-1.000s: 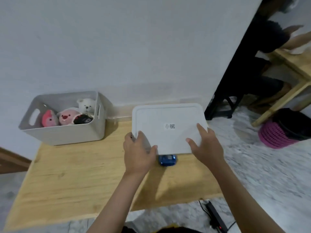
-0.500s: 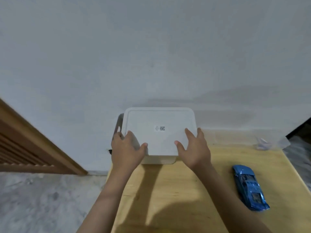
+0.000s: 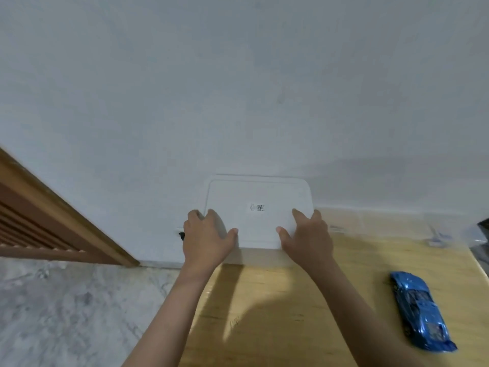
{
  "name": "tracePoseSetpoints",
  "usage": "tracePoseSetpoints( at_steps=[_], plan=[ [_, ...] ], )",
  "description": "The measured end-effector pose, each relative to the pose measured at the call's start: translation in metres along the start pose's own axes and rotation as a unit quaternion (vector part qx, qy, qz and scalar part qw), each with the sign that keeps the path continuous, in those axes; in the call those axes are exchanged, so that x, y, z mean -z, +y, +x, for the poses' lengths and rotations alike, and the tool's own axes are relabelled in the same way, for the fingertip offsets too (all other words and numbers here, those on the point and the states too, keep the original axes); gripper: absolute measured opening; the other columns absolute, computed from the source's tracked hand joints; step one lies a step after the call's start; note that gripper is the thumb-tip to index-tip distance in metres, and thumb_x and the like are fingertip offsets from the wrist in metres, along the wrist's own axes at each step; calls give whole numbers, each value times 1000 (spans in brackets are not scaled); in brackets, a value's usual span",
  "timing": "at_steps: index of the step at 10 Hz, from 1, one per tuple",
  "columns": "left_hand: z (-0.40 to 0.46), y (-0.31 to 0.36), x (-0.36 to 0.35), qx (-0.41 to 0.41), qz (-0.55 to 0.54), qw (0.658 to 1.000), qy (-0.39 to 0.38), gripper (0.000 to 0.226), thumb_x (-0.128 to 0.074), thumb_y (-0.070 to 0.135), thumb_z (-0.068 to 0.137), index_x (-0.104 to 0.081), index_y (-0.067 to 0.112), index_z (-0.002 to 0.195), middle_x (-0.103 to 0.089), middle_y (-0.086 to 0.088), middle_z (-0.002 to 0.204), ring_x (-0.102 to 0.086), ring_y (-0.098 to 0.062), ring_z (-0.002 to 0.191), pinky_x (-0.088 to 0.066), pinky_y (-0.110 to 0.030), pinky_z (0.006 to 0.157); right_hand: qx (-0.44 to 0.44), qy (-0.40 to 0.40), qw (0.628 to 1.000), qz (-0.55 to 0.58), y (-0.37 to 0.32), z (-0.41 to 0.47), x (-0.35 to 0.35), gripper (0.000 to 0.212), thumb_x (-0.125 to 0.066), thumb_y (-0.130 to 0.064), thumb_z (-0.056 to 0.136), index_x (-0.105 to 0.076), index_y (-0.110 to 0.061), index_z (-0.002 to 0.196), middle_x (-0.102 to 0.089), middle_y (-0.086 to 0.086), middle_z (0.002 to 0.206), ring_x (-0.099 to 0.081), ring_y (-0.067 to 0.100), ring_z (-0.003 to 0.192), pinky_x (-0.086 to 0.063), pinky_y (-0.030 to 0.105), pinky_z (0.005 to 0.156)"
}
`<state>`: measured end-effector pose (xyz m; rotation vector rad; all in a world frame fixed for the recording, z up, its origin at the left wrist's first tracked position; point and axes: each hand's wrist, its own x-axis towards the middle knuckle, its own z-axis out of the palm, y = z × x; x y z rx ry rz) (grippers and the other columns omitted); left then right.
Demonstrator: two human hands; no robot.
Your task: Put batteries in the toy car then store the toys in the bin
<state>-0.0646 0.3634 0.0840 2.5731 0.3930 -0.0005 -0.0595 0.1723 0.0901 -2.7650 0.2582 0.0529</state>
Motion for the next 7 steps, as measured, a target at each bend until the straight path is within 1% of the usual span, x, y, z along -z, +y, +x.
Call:
tracePoseSetpoints(
  at_steps=[1,2,3,4,5,6,7],
  plan=[
    [0,-2,-2,-14,8,1000,-3,53,-64,50,78,-51,13,114,-36,-11,127,-38,-31,116,-41,-32,73,-1,-8,1000,1,0,-1,2,59,-55,-45,87,-40,-18,137,-38,21,134,-43,37,117,-44,39,86],
    [3,-2,-1,-13,21,1000,-12,55,-64,51,79,-50,12,115,-35,-11,126,-37,-30,116,-44,-33,74,13,-18,1000,-22,3,3,0,59,-54,-47,88,-40,-18,136,-38,21,132,-45,36,116,-45,38,84],
    [6,4,-1,-4,63,998,-27,60,-63,51,81,-48,10,122,-34,-12,127,-36,-31,117,-45,-36,76,35,-24,999,-21,8,6,1,59,-59,-48,85,-45,-15,131,-45,20,121,-53,37,106,-45,37,79],
    [8,10,0,6,104,993,-47,64,-59,50,85,-42,7,130,-32,-14,130,-36,-32,120,-44,-37,81,52,-1,999,-11,14,11,-3,60,-65,-49,80,-48,-12,124,-50,16,109,-58,36,94,-44,34,70],
    [6,14,1,8,126,990,-66,70,-53,48,89,-31,5,139,-28,-17,136,-34,-33,124,-43,-38,88,59,-4,998,-24,16,6,-9,60,-66,-49,79,-52,-8,121,-51,28,117,-61,40,90,-44,34,62],
    [8,12,1,-2,131,989,-73,73,-50,51,90,-27,5,143,-25,-19,141,-32,-35,129,-43,-40,93,87,29,995,39,27,5,-25,62,-61,-48,84,-47,-10,131,-30,35,144,-44,41,127,-50,45,83],
    [10,3,9,23,11,998,-57,72,-56,55,84,-37,9,137,-32,-15,143,-34,-34,132,-40,-43,100,39,4,979,202,37,1,-14,72,-57,-44,88,-27,-13,145,-15,17,156,-2,26,146,-21,39,113]
  ],
)
